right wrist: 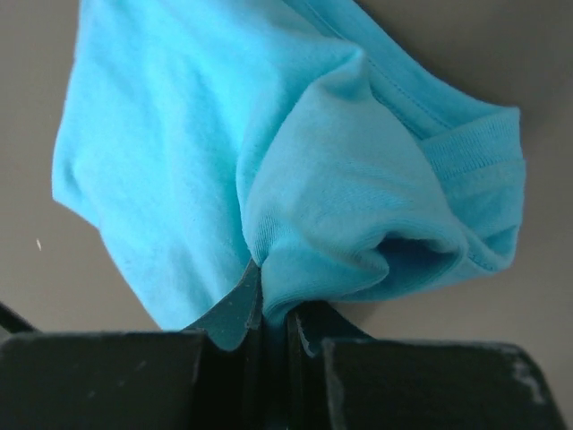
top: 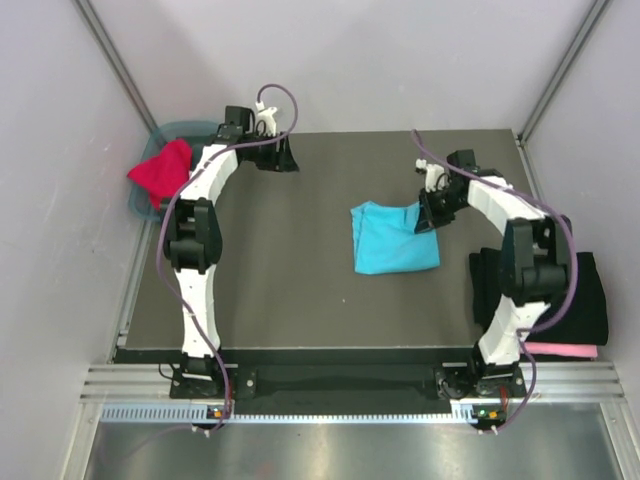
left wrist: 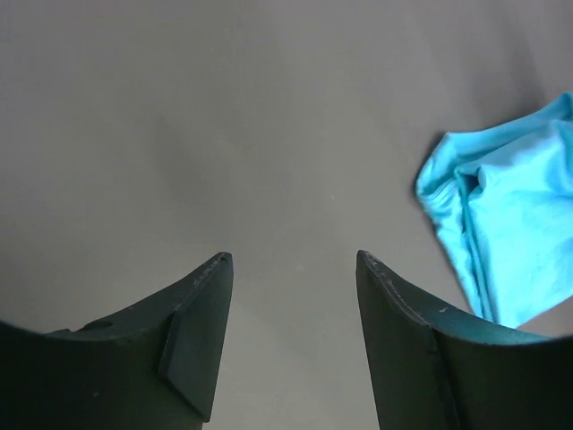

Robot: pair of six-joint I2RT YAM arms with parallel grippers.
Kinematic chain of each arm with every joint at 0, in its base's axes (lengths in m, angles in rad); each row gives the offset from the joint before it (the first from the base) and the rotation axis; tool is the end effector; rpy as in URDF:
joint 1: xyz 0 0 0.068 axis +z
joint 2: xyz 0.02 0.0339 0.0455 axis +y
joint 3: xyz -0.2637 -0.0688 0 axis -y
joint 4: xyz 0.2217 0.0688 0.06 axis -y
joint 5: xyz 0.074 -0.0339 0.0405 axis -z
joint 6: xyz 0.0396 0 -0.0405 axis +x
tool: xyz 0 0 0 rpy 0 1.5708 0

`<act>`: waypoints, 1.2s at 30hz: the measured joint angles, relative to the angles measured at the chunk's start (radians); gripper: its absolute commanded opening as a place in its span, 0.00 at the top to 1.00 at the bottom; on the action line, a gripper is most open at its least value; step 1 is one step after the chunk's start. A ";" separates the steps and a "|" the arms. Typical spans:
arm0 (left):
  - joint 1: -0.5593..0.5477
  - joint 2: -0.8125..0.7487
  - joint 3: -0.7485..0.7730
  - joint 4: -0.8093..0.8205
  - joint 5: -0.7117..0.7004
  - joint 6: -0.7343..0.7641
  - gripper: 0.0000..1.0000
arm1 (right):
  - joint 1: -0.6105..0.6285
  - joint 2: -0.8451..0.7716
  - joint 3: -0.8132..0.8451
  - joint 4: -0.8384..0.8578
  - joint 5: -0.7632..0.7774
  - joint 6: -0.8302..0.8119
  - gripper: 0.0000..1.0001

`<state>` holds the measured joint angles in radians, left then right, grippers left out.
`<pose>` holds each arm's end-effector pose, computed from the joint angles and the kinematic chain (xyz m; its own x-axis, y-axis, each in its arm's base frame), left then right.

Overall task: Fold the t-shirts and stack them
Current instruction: Neatly place the folded tshirt to the corner

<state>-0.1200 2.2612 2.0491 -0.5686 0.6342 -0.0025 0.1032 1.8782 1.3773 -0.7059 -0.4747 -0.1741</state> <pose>0.4862 -0.0823 0.2543 -0.7000 0.0824 -0.7094 0.5126 0.7496 -0.4188 0.3582 0.0553 0.2089 -0.8716 -0.2452 -0.4246 -0.4107 0.8381 0.3590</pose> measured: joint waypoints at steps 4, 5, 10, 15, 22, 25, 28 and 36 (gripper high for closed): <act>-0.007 -0.001 0.000 -0.063 0.019 0.015 0.41 | 0.000 -0.168 -0.100 -0.060 0.053 -0.104 1.00; -0.011 -0.001 0.000 -0.076 0.027 0.017 0.41 | 0.000 -0.211 -0.126 -0.082 0.066 -0.126 1.00; -0.022 -0.031 -0.047 -0.089 0.063 0.007 0.42 | 0.000 -0.391 -0.238 -0.188 0.122 -0.229 1.00; -0.025 -0.087 -0.119 -0.091 0.079 0.004 0.42 | 0.001 -0.551 -0.318 -0.296 0.167 -0.304 1.00; -0.037 -0.132 -0.166 -0.091 0.073 0.002 0.41 | -0.002 -0.783 -0.370 -0.424 0.224 -0.357 1.00; -0.055 -0.149 -0.181 -0.092 0.056 0.002 0.41 | -0.016 -0.861 -0.368 -0.475 0.245 -0.373 1.00; -0.079 -0.163 -0.189 -0.092 0.040 0.006 0.41 | -0.037 -0.905 -0.360 -0.525 0.264 -0.383 1.00; -0.148 -0.171 -0.204 -0.094 -0.008 0.030 0.40 | -0.169 -0.972 -0.299 -0.632 0.297 -0.412 1.00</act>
<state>-0.2684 2.0899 1.8454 -0.6628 0.6266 0.0273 -0.0662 0.9058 1.0786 -1.3376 -0.1780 -0.5865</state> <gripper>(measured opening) 0.598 0.044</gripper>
